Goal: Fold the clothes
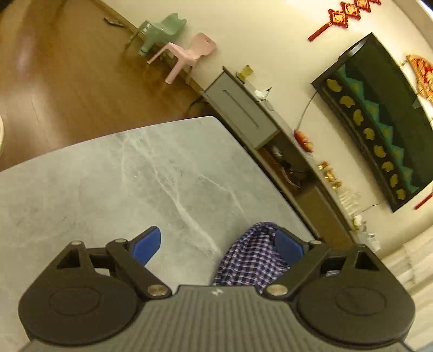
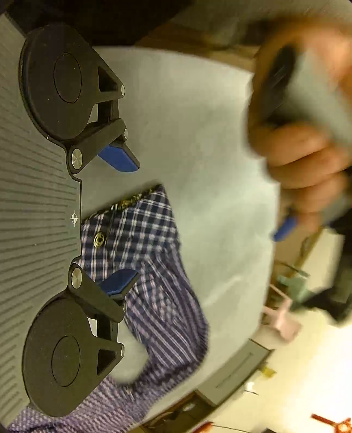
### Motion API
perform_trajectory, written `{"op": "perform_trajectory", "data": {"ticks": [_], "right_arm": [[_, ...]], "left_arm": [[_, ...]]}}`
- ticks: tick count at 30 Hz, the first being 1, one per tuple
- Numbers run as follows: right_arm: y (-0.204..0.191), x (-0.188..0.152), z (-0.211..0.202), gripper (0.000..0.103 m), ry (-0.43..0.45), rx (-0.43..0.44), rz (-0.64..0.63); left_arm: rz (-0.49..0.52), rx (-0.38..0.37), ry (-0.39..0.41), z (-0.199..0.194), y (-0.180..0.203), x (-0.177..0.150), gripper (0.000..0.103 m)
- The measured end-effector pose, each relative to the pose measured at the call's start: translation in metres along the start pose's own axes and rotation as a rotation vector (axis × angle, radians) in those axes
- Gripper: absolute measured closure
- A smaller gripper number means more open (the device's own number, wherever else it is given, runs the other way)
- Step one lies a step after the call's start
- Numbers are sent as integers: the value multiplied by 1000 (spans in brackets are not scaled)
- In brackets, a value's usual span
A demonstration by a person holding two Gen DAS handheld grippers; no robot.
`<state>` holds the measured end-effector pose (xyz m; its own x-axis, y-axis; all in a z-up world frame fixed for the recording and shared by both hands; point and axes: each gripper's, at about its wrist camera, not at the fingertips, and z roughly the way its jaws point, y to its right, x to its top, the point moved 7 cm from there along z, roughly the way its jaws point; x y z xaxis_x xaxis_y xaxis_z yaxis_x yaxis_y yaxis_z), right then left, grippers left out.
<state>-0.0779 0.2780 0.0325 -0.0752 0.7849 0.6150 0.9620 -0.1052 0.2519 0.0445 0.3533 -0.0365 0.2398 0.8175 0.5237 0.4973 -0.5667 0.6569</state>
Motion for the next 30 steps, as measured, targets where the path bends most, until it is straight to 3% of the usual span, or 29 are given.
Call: {"op": "perform_trajectory", "data": {"ticks": [2,4,5,6,7,11,17,22,27,30], "right_arm": [[7,4,5,32,3,25,95],[16,6,5,58,-4,16,149],[15,8,5,65,-7,13,155],[17,9,3,88,-11,20,175],[19,10,1,95,-15,28,196],[44,26,-15,101,39,25,292],[131,72,-70,102,237,81,636],[197,93,-79,102,310,140,898],[227,97,-67,102,326,216,1075],[219,99,-60,102,322,267,1097]], "left_arm": [[-31,-23,3,-1,-5,2,9],[-52,-63,12,-3,-6,6,8],[-52,-71,14,-4,-6,7,8],[-51,-76,17,-4,-6,8,8],[-48,-78,17,-3,-7,8,8],[-48,-83,20,-5,-11,7,8],[-20,-124,13,-10,-2,2,5],[198,-94,28,-12,31,-15,0],[420,-165,-21,-3,80,-55,0],[516,-102,63,1,103,-68,0]]}}
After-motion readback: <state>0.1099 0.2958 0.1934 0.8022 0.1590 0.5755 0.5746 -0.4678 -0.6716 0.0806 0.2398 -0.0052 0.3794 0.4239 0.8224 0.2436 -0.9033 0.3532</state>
